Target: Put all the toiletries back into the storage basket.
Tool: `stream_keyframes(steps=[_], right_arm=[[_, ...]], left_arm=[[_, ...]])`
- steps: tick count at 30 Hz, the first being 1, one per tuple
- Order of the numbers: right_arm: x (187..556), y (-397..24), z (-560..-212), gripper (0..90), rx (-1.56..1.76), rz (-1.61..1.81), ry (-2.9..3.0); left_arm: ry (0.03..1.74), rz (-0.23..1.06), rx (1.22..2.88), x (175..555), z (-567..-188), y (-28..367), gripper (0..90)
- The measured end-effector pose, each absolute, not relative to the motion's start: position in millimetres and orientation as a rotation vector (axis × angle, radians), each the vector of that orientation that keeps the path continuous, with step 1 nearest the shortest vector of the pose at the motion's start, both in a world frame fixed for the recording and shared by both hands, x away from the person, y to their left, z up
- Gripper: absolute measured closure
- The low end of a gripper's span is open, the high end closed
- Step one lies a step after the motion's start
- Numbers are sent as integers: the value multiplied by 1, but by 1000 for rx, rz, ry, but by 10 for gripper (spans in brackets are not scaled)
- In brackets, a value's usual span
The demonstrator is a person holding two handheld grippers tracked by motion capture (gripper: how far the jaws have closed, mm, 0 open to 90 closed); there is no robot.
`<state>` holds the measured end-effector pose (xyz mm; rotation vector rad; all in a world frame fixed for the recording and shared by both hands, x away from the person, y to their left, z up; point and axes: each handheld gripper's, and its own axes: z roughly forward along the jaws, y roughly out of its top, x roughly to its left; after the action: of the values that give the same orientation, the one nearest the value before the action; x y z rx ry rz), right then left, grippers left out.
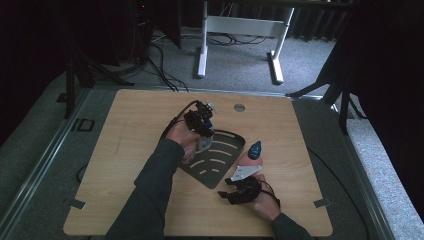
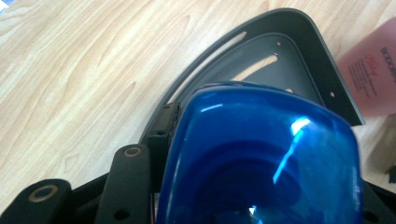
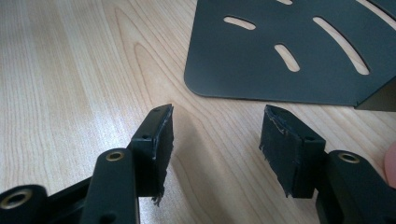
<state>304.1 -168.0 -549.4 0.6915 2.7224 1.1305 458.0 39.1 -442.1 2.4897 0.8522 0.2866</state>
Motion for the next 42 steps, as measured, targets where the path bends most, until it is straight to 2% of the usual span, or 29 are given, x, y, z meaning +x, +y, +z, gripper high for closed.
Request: stream_keyframes(steps=[33,42], right_arm=[[304,-167,-550,438,689,1133,2729],[304,-167,-550,437,687,1135,2727]], left_arm=[[1043,319,2418,476,-443,59,548],[1063,331,2447,480,-441,55,546]])
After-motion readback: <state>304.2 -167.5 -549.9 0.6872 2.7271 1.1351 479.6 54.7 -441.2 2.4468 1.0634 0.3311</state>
